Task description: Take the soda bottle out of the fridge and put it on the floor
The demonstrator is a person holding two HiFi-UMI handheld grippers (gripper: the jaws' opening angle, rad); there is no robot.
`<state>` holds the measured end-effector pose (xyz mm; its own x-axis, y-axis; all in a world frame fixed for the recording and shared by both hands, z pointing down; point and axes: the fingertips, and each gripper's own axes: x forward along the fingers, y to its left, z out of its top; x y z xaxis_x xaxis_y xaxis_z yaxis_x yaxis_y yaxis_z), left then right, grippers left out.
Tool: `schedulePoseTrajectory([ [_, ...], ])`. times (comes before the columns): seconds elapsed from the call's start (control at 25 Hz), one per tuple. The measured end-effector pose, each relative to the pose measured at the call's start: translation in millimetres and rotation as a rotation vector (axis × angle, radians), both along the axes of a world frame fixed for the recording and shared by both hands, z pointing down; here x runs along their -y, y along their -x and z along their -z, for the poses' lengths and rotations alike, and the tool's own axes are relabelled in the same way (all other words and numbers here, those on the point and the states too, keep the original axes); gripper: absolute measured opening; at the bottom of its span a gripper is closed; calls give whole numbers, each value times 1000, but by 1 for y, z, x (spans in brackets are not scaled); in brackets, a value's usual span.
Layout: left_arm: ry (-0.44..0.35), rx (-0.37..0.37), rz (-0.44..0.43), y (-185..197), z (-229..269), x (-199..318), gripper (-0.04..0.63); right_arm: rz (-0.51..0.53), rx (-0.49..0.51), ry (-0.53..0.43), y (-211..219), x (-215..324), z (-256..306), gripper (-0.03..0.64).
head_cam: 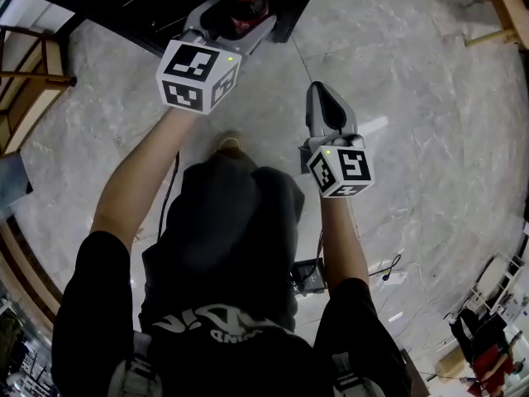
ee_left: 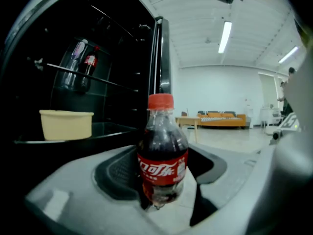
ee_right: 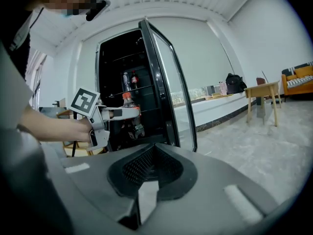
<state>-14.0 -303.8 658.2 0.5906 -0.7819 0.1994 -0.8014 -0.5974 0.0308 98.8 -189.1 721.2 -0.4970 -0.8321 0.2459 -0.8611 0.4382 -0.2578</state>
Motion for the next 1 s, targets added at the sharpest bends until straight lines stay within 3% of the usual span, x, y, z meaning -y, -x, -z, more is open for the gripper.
schedulePoseTrajectory([
  [0.32,0,8,-27,-11,-72,-10,299,-22,-9,-48,-6,-6,-43,0],
  [1.0,35,1,-26,-5,-154,-23,299,-47,-7,-96,-11,-29,-53,0],
])
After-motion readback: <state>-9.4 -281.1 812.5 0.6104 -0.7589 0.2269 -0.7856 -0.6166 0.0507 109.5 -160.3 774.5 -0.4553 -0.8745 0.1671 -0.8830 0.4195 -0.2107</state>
